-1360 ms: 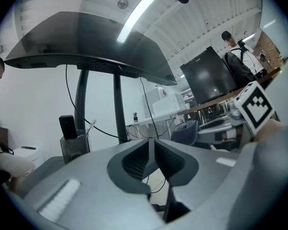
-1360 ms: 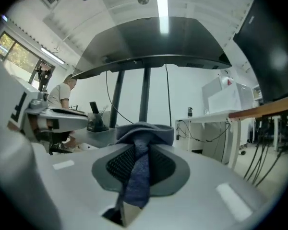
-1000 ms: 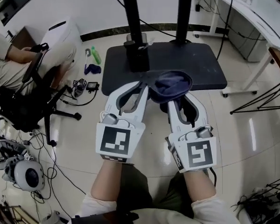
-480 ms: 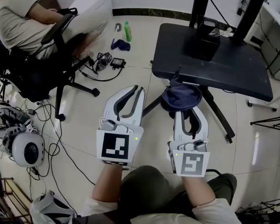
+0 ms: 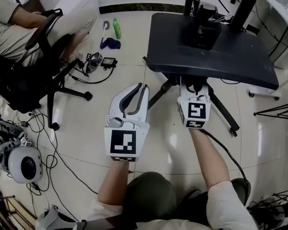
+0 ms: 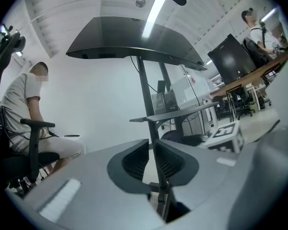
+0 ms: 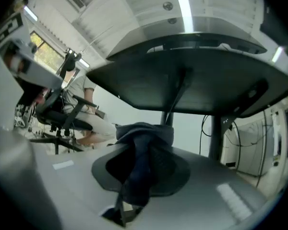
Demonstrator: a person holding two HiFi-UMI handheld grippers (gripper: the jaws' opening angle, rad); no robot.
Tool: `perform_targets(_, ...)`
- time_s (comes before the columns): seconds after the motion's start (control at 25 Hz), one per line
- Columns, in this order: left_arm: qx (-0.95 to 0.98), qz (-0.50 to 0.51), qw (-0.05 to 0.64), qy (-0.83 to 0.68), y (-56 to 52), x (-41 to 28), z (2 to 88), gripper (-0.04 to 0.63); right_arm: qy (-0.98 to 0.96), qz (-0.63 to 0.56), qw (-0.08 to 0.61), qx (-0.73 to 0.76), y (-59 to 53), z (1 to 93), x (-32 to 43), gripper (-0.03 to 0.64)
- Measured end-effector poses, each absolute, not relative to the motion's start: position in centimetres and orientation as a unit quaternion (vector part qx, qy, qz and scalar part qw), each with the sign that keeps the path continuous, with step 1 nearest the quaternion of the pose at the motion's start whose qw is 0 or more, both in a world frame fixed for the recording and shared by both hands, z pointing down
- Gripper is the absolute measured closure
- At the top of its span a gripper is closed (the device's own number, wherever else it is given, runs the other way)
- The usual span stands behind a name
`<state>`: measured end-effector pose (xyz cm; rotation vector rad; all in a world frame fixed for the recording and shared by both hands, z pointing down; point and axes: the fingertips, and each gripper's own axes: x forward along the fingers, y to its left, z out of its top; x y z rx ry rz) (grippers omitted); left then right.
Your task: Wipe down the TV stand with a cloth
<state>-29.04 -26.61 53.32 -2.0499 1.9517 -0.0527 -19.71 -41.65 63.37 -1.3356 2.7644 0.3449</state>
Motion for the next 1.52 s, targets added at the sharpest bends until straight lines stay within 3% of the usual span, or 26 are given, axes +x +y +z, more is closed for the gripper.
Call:
perform_targets(0.08,-0.708,-0.014,0.172,0.685,-26.7,-29.5,52.8,0.482,0.889,0.137,0.054,-0.433,-45.6,61.0,-20.9,0.543)
perform_targets(0.4,-0.705,-0.022,0.136,0.696,-29.1,-31.7,53.8,0.482,0.891,0.133,0.029,-0.434,-50.3,61.5,-22.4,0.543)
perform_targets(0.48,-0.705,-0.018,0.138,0.695,-29.0,-31.2,53.8,0.482,0.895,0.117,-0.007,-0.429,-52.3,65.9,-23.5,0.543)
perform_targets(0.64,-0.716,-0.019,0.148,0.682,-28.6,-29.6,53.6,0.482,0.896,0.070,-0.147,-0.413,-56.3,83.7,-24.2,0.543)
perform_targets(0.8,-0.715,-0.017,0.158,0.681,-28.1,-29.9,53.3,0.482,0.897,0.052,-0.161,-0.407,-55.5,89.7,-24.8,0.543)
perform_targets(0.96,-0.707,-0.013,0.162,0.688,-27.4,-30.6,52.5,0.482,0.915,0.032,-0.161,-0.370,-51.5,93.4,-28.8,0.543)
perform_targets(1.24,-0.694,-0.013,0.171,0.700,-25.3,-31.4,51.2,0.482,0.961,0.002,-0.184,-0.207,-29.9,106.5,-41.1,0.543)
perform_targets(1.36,-0.691,-0.018,0.167,0.703,-25.2,-32.0,51.7,0.482,0.965,0.008,-0.132,-0.226,-28.0,99.7,-40.5,0.543)
perform_targets(1.52,-0.697,-0.027,0.145,0.701,-24.4,-30.8,50.2,0.482,0.944,0.049,-0.028,-0.325,-30.2,76.2,-30.7,0.543)
